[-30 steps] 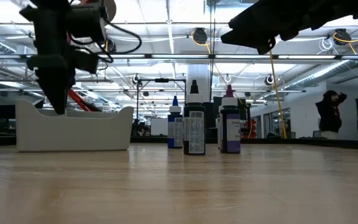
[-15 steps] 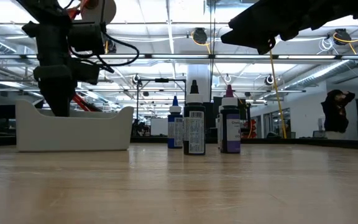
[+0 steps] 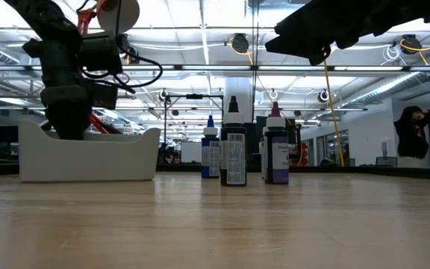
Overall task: Pick & Place food coloring
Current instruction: Put the small black coloring bottle into the gray container, then put the small purple coloring bottle into the gray container
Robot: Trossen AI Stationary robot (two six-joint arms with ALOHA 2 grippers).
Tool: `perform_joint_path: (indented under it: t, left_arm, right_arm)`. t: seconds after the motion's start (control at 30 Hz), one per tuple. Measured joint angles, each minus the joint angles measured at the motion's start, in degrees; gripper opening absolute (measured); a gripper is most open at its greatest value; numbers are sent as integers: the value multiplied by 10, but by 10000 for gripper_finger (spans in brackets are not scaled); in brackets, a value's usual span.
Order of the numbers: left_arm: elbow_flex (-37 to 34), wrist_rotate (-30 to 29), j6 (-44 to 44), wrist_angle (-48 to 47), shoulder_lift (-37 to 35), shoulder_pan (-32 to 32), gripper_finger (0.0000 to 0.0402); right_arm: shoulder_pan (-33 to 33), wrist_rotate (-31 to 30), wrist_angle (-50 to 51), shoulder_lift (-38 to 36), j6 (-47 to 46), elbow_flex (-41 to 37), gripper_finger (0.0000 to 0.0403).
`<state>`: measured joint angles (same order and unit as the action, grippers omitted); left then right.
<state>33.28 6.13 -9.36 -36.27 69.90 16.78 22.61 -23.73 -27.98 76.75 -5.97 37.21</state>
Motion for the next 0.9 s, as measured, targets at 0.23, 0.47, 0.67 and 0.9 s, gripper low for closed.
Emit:
perform_joint_path:
  t: [0.23,0.47,0.67,0.9]
  left_arm:
    - [11,-1,-12,-7,2,0,107]
    - [29,-1,-17,-27,2,0,185]
    - [85,-2,-15,-102,2,0,194]
    - [180,22,-67,-203,2,-68,183]
  right_arm:
    - [0,0,0,0,2,0,196]
    - [0,0,1,0,2,0,196]
    - [0,0,1,0,2,0,196]
    - [0,0,4,0,2,0,196]
